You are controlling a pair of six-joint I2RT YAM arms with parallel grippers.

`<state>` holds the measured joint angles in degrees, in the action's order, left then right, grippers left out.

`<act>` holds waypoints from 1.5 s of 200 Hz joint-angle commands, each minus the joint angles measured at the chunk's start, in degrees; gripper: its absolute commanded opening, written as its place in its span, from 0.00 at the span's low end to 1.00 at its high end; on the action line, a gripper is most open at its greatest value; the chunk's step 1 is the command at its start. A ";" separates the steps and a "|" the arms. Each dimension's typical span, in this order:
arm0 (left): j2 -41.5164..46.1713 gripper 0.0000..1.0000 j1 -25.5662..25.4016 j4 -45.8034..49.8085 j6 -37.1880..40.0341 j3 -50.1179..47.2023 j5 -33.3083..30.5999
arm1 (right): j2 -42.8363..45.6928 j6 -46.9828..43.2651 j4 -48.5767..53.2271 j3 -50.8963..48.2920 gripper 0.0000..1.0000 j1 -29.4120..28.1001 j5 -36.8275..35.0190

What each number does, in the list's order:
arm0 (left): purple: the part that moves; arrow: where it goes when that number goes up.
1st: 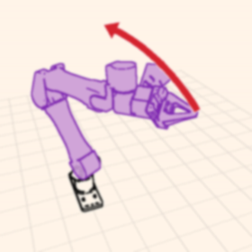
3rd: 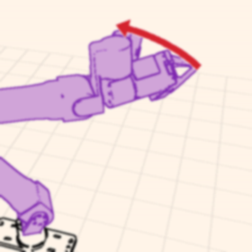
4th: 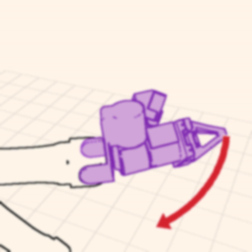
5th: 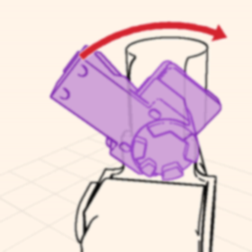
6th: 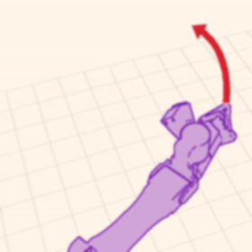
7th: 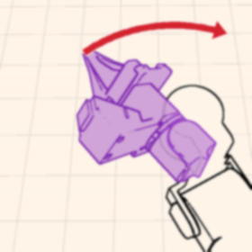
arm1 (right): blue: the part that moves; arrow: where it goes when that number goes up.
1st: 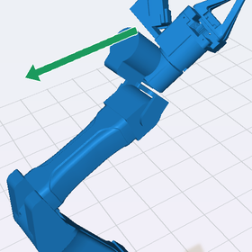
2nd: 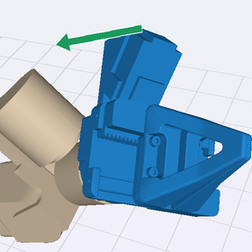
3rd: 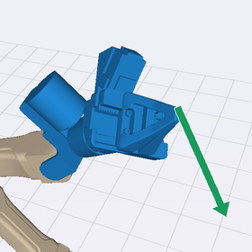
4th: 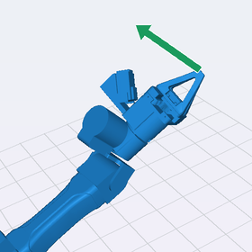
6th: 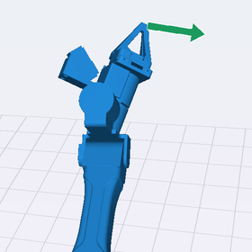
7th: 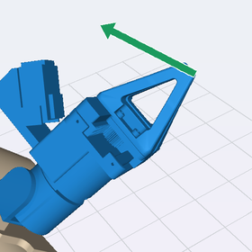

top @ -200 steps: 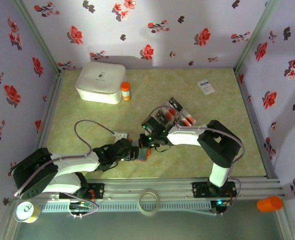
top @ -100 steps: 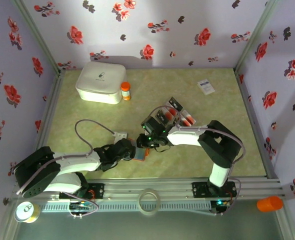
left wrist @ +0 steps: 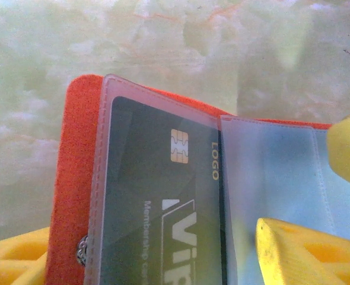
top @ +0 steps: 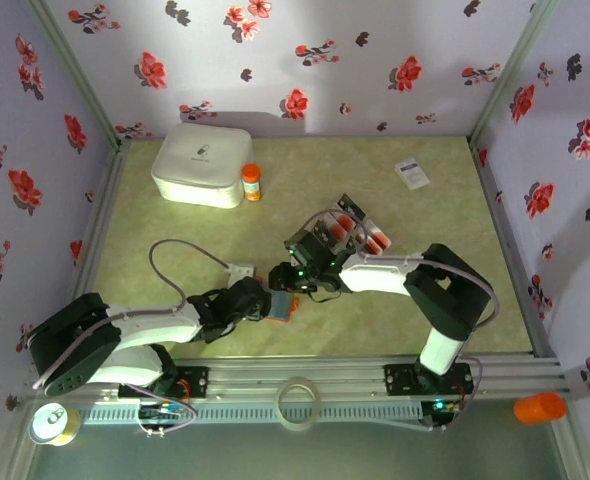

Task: Put the credit cards into the card holder
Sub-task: Flip over the card slot in the card holder.

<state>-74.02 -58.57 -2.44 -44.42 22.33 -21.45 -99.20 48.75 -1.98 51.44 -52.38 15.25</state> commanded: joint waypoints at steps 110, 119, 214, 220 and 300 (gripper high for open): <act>-0.83 0.64 -0.32 0.77 -0.78 -1.93 2.73 | 1.84 6.13 -5.93 -5.11 0.46 0.17 0.31; -0.82 0.64 -0.32 0.77 -0.82 -1.85 2.73 | 2.12 6.34 -5.85 -5.15 0.46 0.15 0.36; -0.86 0.63 -0.26 0.44 -0.81 -1.83 2.73 | 0.27 9.07 -7.80 -5.43 0.47 -1.28 1.43; -0.88 0.63 -0.30 0.42 -0.82 -1.77 2.78 | -0.13 9.39 -8.01 -5.47 0.47 -1.35 1.53; -1.00 0.62 -0.32 0.33 -0.73 -1.58 2.73 | -2.85 14.49 -14.75 -6.96 0.48 -1.32 3.10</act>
<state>-74.02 -58.54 -3.05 -44.42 22.00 -21.71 -100.31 60.23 -13.61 45.91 -53.25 16.60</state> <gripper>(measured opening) 0.624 0.475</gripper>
